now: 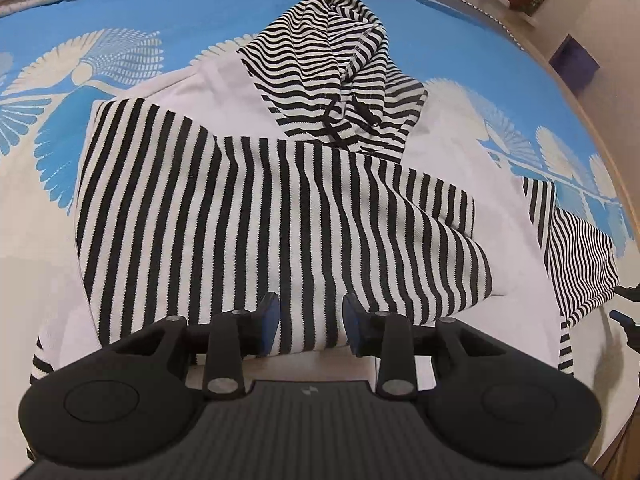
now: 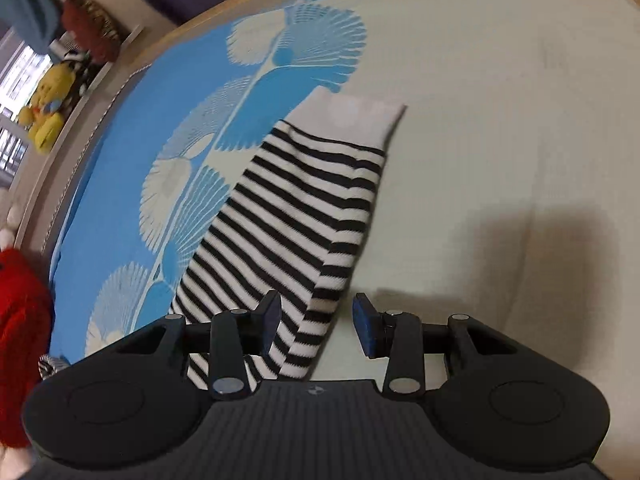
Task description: Fold small clothes
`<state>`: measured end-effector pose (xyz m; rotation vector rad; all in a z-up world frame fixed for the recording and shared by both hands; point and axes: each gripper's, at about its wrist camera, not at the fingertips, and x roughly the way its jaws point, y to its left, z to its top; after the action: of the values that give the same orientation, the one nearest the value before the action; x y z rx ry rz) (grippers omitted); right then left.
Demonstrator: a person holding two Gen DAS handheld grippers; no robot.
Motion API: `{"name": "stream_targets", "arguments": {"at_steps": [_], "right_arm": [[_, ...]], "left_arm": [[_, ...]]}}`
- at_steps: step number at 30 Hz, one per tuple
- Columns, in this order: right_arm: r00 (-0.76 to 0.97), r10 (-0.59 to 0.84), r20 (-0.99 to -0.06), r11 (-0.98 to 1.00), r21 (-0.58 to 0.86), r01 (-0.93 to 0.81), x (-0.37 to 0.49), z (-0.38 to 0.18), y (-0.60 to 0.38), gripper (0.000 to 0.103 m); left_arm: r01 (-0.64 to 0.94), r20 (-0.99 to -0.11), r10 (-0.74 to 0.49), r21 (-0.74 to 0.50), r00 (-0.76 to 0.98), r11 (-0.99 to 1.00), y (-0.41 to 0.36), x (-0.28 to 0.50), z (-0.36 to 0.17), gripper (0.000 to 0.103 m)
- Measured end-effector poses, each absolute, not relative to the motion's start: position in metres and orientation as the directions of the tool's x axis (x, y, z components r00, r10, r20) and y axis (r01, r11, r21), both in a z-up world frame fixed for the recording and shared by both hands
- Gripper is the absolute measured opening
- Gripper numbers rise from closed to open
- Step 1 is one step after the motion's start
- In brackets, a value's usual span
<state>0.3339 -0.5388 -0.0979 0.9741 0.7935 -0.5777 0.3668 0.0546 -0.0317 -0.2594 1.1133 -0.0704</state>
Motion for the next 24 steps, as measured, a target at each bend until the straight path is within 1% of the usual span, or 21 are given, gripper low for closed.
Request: {"name": "stream_targets", "arguments": {"at_steps": [5, 15, 17, 18, 19, 21, 24], "right_arm": [[0.597, -0.031, -0.802, 0.422, 0.531, 0.735, 0.338, -0.108, -0.539, 0.041], [0.578, -0.045, -0.815, 0.421, 0.510, 0.750, 0.343, -0.118, -0.540, 0.041], [0.583, -0.042, -0.811, 0.416, 0.516, 0.748, 0.343, -0.120, -0.540, 0.035], [0.586, -0.042, -0.809, 0.423, 0.517, 0.744, 0.344, -0.120, -0.540, 0.026], [0.591, -0.040, -0.806, 0.429, 0.520, 0.738, 0.346, -0.120, -0.539, 0.014], [0.601, -0.041, -0.798, 0.426, 0.530, 0.733, 0.347, -0.122, -0.537, 0.002], [0.606, -0.105, -0.788, 0.437, 0.511, 0.740, 0.348, -0.112, -0.527, 0.001]], "left_arm": [[-0.082, -0.874, -0.188, -0.249, 0.448, 0.965, 0.058, 0.368, -0.030, 0.038], [-0.081, -0.870, -0.202, -0.265, 0.450, 0.961, 0.060, 0.367, -0.028, 0.038], [-0.082, -0.869, -0.203, -0.267, 0.451, 0.960, 0.061, 0.367, -0.027, 0.038], [-0.082, -0.869, -0.204, -0.268, 0.451, 0.960, 0.062, 0.366, -0.027, 0.038], [-0.083, -0.868, -0.203, -0.268, 0.452, 0.960, 0.063, 0.366, -0.026, 0.038], [-0.088, -0.868, -0.200, -0.268, 0.455, 0.960, 0.066, 0.366, -0.026, 0.038], [-0.105, -0.867, -0.190, -0.266, 0.460, 0.958, 0.074, 0.365, -0.024, 0.038]]}}
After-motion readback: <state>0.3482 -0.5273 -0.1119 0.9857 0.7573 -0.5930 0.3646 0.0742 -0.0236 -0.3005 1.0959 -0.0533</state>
